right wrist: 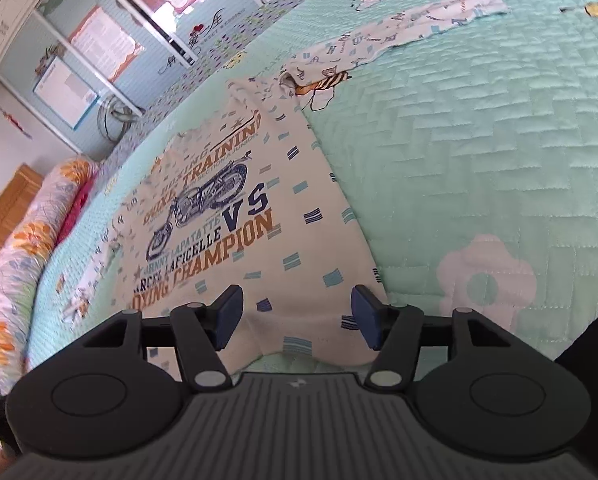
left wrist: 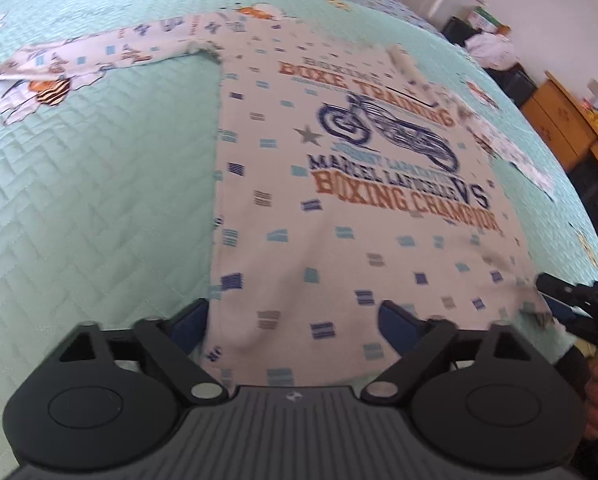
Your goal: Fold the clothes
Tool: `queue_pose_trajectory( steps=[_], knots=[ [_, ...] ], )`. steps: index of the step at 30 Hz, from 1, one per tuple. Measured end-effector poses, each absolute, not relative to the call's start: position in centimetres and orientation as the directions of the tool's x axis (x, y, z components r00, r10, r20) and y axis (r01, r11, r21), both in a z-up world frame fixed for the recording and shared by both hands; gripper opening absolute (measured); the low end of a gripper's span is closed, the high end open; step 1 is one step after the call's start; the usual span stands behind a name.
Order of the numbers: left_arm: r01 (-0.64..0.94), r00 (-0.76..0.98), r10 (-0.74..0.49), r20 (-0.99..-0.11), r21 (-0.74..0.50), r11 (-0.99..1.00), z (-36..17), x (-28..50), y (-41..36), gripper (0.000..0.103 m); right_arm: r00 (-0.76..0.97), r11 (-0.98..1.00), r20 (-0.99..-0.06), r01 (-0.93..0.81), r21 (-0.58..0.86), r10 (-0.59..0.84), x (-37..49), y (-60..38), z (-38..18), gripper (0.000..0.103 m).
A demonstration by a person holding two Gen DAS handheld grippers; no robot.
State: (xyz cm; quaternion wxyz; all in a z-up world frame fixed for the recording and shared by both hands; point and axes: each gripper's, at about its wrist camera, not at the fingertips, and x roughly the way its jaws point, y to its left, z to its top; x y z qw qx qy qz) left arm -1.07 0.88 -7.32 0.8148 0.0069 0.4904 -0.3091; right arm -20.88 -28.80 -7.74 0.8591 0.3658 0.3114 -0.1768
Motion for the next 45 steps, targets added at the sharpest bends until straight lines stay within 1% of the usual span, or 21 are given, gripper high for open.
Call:
queue_pose_trajectory(
  steps=[1,2,3,5,9,11,12,13,14,15,18,20,22,28,33,38,39,40,42,45],
  knots=[
    [0.517,0.332,-0.481,-0.812,-0.270,0.812,-7.2,-1.4,0.9,0.030,0.729,0.688,-0.680,0.534,0.491,-0.080,-20.9,-28.6,-7.7,0.013],
    [0.518,0.332,-0.468,-0.819,-0.256,0.816,-7.1,-1.6,1.1,0.017,0.714,0.705,-0.695,0.534,0.468,-0.079,-21.0,-28.5,-7.7,0.002],
    [0.520,0.332,-0.456,-0.826,-0.243,0.819,-7.0,-1.8,1.3,0.010,0.714,0.712,-0.696,0.529,0.463,-0.078,-21.3,-28.5,-7.7,0.002],
    [0.509,0.329,-0.447,-0.832,-0.242,0.826,-6.7,-2.1,2.2,0.011,0.715,0.717,-0.692,0.533,0.449,-0.099,-22.4,-28.6,-7.2,0.001],
    [0.499,0.329,-0.421,-0.846,-0.223,0.838,-6.2,-2.7,3.2,0.012,0.721,0.717,-0.684,0.533,0.449,-0.109,-23.6,-29.0,-6.3,0.002],
    [0.508,0.335,-0.404,-0.851,-0.198,0.838,-6.0,-2.9,3.0,0.013,0.725,0.716,-0.680,0.533,0.450,-0.113,-23.7,-28.9,-5.8,0.010],
    [0.509,0.340,-0.400,-0.851,-0.191,0.839,-5.9,-2.9,2.8,0.023,0.732,0.710,-0.671,0.535,0.458,-0.119,-23.7,-28.9,-5.6,0.015],
    [0.508,0.348,-0.396,-0.850,-0.184,0.841,-5.7,-2.8,2.7,0.037,0.742,0.701,-0.658,0.536,0.469,-0.127,-23.6,-28.9,-5.3,0.031],
    [0.508,0.360,-0.392,-0.847,-0.174,0.844,-5.4,-2.8,2.5,0.043,0.753,0.699,-0.645,0.531,0.479,-0.129,-23.5,-28.8,-5.1,0.039],
    [0.509,0.374,-0.386,-0.843,-0.161,0.845,-5.1,-2.8,2.3,0.050,0.764,0.699,-0.632,0.522,0.489,-0.128,-23.4,-28.6,-4.8,0.039],
    [0.526,0.421,-0.358,-0.834,-0.097,0.845,-3.9,-2.8,1.3,0.054,0.786,0.719,-0.606,0.493,0.490,-0.126,-22.7,-27.9,-4.1,0.041],
    [0.540,0.443,-0.346,-0.827,-0.062,0.839,-3.4,-2.6,0.6,0.055,0.789,0.738,-0.602,0.476,0.477,-0.120,-22.0,-27.4,-3.8,0.045],
    [0.553,0.457,-0.339,-0.822,-0.036,0.832,-3.0,-2.5,-0.1,0.055,0.789,0.744,-0.604,0.469,0.475,-0.112,-21.2,-27.0,-3.8,0.046],
    [0.588,0.453,-0.351,-0.820,-0.021,0.809,-2.8,-2.0,-2.0,0.055,0.788,0.780,-0.610,0.435,0.450,-0.088,-18.4,-25.7,-3.6,0.048],
    [0.603,0.443,-0.350,-0.826,-0.015,0.798,-3.3,-1.6,-3.0,0.055,0.771,0.801,-0.632,0.425,0.421,-0.076,-16.6,-25.0,-4.3,0.049],
    [0.601,0.420,-0.333,-0.844,-0.016,0.799,-4.6,-1.0,-3.2,0.056,0.731,0.799,-0.680,0.443,0.407,-0.059,-16.3,-24.9,-6.0,0.049],
    [0.600,0.411,-0.326,-0.851,-0.017,0.800,-5.1,-0.9,-3.2,0.057,0.722,0.798,-0.689,0.447,0.404,-0.056,-16.4,-24.9,-6.3,0.049],
    [0.596,0.399,-0.321,-0.859,-0.023,0.803,-5.6,-0.8,-2.9,0.062,0.713,0.798,-0.699,0.451,0.401,-0.052,-16.5,-24.9,-6.7,0.049],
    [0.584,0.377,-0.319,-0.869,-0.044,0.811,-6.7,-0.9,-2.1,0.067,0.716,0.802,-0.697,0.442,0.402,-0.045,-17.2,-25.1,-7.1,0.049],
    [0.561,0.361,-0.384,-0.850,-0.131,0.817,-6.7,-1.0,0.0,0.067,0.727,0.795,-0.686,0.435,0.422,-0.033,-18.9,-25.4,-7.1,0.049]
  ],
)
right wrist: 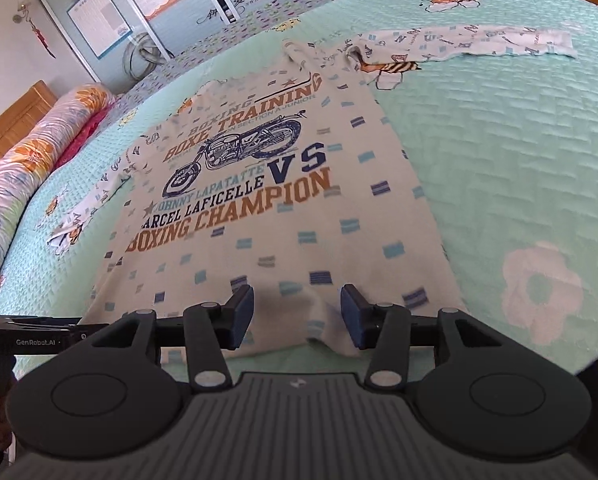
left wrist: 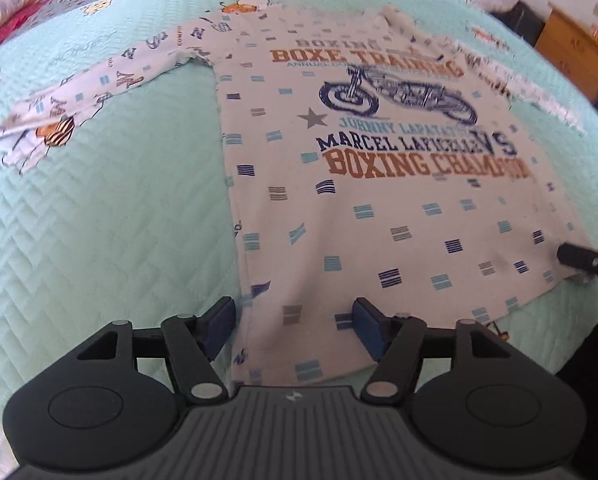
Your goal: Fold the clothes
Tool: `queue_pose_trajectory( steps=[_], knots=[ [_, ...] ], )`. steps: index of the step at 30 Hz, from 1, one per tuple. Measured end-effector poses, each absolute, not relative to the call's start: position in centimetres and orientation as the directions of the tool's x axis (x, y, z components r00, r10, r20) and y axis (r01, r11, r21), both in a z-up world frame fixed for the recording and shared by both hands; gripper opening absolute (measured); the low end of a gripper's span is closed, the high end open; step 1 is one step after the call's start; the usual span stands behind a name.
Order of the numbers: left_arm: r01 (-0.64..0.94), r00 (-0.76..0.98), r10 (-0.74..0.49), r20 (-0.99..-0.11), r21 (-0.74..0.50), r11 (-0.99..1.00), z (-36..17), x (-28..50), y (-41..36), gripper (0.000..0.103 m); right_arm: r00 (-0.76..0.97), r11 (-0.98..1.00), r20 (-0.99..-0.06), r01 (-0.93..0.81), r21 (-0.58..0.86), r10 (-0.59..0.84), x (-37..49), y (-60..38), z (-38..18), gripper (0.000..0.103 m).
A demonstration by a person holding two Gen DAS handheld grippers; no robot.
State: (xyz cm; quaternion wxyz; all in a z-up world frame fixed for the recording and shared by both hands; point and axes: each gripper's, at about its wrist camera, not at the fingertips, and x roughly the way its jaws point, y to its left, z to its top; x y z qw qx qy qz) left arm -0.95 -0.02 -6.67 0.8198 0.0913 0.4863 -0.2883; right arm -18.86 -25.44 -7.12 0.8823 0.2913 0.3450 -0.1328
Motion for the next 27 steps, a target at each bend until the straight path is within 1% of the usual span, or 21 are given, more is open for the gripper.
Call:
queue_pose_trajectory(
  steps=[4,8,11,15,17,18,20,22,24,26,27],
  knots=[
    [0.448,0.381,-0.473,-0.794,-0.289,0.846,-5.4,2.0,3.5,0.067,0.744,0.763,-0.666,0.456,0.459,-0.045,-20.1,-25.9,-6.8,0.049],
    [0.296,0.398,-0.591,-0.702,-0.511,0.807,-4.9,7.5,7.1,0.067,0.760,0.754,-0.648,0.453,0.477,-0.047,-19.4,-25.8,-6.4,0.049],
    [0.153,0.399,-0.659,-0.638,-0.662,0.734,-6.1,12.0,8.7,0.068,0.762,0.772,-0.647,0.434,0.464,-0.039,-18.6,-25.2,-6.2,0.050],
    [-0.050,0.396,-0.719,-0.571,-0.796,0.604,-9.1,17.2,9.4,0.068,0.765,0.781,-0.643,0.424,0.458,-0.038,-18.3,-25.0,-6.1,0.050],
    [-0.149,0.399,-0.749,-0.529,-0.843,0.517,-11.0,19.4,9.2,0.068,0.765,0.777,-0.642,0.428,0.461,-0.041,-18.3,-25.1,-6.1,0.050],
    [-0.183,0.406,-0.763,-0.503,-0.863,0.471,-11.9,20.3,8.8,0.070,0.763,0.773,-0.644,0.435,0.461,-0.045,-18.2,-25.3,-6.2,0.050],
    [-0.234,0.435,-0.783,-0.445,-0.895,0.379,-13.3,21.9,7.9,0.070,0.752,0.767,-0.657,0.452,0.455,-0.053,-18.0,-25.7,-6.5,0.050],
    [-0.263,0.468,-0.792,-0.391,-0.918,0.298,-14.1,23.6,6.6,0.070,0.742,0.765,-0.668,0.462,0.449,-0.057,-17.7,-26.0,-6.9,0.050],
    [-0.273,0.479,-0.796,-0.370,-0.925,0.266,-14.3,25.3,5.2,0.071,0.739,0.764,-0.671,0.466,0.446,-0.060,-17.4,-26.2,-7.1,0.050],
    [-0.250,0.487,-0.805,-0.339,-0.937,0.243,-14.0,27.0,3.9,0.070,0.737,0.764,-0.673,0.471,0.440,-0.066,-16.9,-26.3,-7.1,0.050],
    [-0.223,0.501,-0.801,-0.327,-0.943,0.246,-13.7,27.8,3.6,0.056,0.734,0.765,-0.676,0.475,0.435,-0.072,-16.7,-26.4,-7.1,0.050]
  ],
)
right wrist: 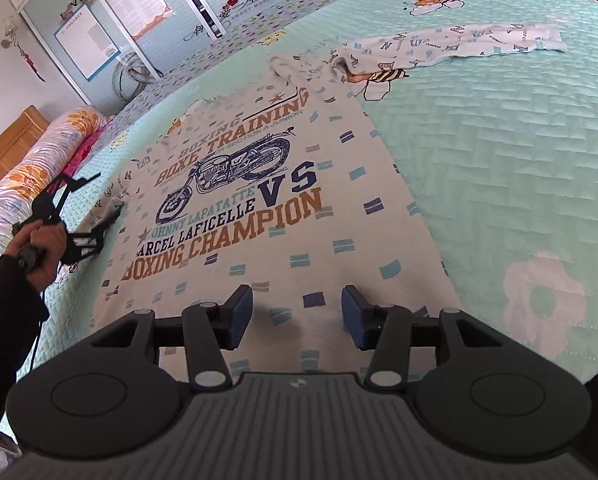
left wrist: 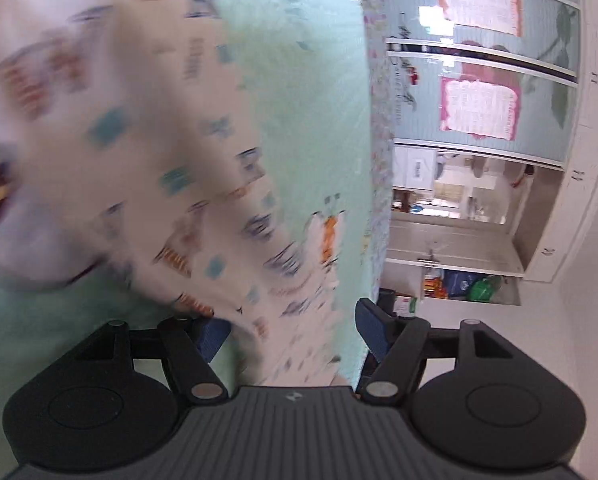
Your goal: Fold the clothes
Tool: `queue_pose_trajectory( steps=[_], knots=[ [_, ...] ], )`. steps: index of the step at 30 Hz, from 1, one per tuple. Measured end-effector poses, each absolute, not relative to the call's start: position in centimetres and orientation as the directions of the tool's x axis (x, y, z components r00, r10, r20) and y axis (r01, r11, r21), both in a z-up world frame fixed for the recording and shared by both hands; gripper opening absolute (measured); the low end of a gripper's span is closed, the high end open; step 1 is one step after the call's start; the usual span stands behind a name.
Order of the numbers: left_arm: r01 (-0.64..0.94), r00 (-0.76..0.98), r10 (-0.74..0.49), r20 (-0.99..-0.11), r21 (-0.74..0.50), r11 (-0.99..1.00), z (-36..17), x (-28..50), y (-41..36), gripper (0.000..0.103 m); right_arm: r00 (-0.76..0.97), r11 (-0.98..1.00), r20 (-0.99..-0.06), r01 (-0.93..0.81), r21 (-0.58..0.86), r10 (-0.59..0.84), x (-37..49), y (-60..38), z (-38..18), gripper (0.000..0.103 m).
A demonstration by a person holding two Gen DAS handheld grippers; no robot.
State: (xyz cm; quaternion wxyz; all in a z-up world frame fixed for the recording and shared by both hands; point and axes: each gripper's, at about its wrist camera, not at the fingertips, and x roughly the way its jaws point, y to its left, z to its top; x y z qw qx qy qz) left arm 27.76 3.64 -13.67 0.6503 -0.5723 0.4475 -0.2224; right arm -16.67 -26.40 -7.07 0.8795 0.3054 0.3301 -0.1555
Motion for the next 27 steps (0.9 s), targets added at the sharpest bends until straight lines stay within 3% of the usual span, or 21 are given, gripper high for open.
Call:
queue_pose_trajectory(
  steps=[1,2,8,12,15,17,19,20,24,27],
  knots=[
    [-0.187,0.519,-0.786,-0.334,-0.942,0.277,-13.1,28.4,3.7,0.028,0.731,0.766,-0.678,0.479,0.429,-0.077,-16.4,-26.5,-7.0,0.051],
    [-0.151,0.539,-0.763,-0.357,-0.932,0.329,-12.2,28.9,4.2,0.007,0.727,0.766,-0.682,0.485,0.421,-0.085,-16.2,-26.5,-6.9,0.051],
    [-0.001,0.679,-0.634,-0.369,-0.864,0.503,-8.3,29.0,9.4,0.008,0.727,0.776,-0.681,0.477,0.412,-0.086,-15.4,-26.4,-7.2,0.055],
    [-0.014,0.719,-0.566,-0.404,-0.822,0.569,-7.9,28.5,12.9,0.008,0.731,0.804,-0.677,0.451,0.389,-0.082,-14.8,-25.3,-7.0,0.056],
    [-0.061,0.700,-0.564,-0.438,-0.824,0.564,-8.3,27.9,15.0,0.012,0.749,0.821,-0.658,0.421,0.385,-0.076,-14.8,-24.7,-6.2,0.056],
    [-0.053,0.677,-0.584,-0.448,-0.821,0.569,-8.0,26.0,15.8,0.023,0.764,0.821,-0.639,0.417,0.390,-0.085,-15.1,-24.7,-5.8,0.056],
    [0.010,0.674,-0.598,-0.433,-0.805,0.594,-7.0,22.9,15.4,0.059,0.776,0.809,-0.623,0.426,0.404,-0.097,-15.5,-25.0,-5.4,0.056],
    [0.042,0.664,-0.619,-0.420,-0.805,0.591,-6.6,21.2,15.0,0.065,0.781,0.803,-0.615,0.431,0.412,-0.104,-15.7,-25.2,-5.2,0.056],
    [0.145,0.578,-0.694,-0.429,-0.783,0.605,-6.7,14.8,12.0,0.068,0.810,0.761,-0.576,0.442,0.475,-0.111,-16.1,-27.1,-4.2,0.056],
    [0.169,0.490,-0.729,-0.479,-0.768,0.618,-7.9,11.3,9.9,0.068,0.842,0.697,-0.526,0.447,0.561,-0.116,-15.8,-30.7,-3.7,0.066]
  ],
)
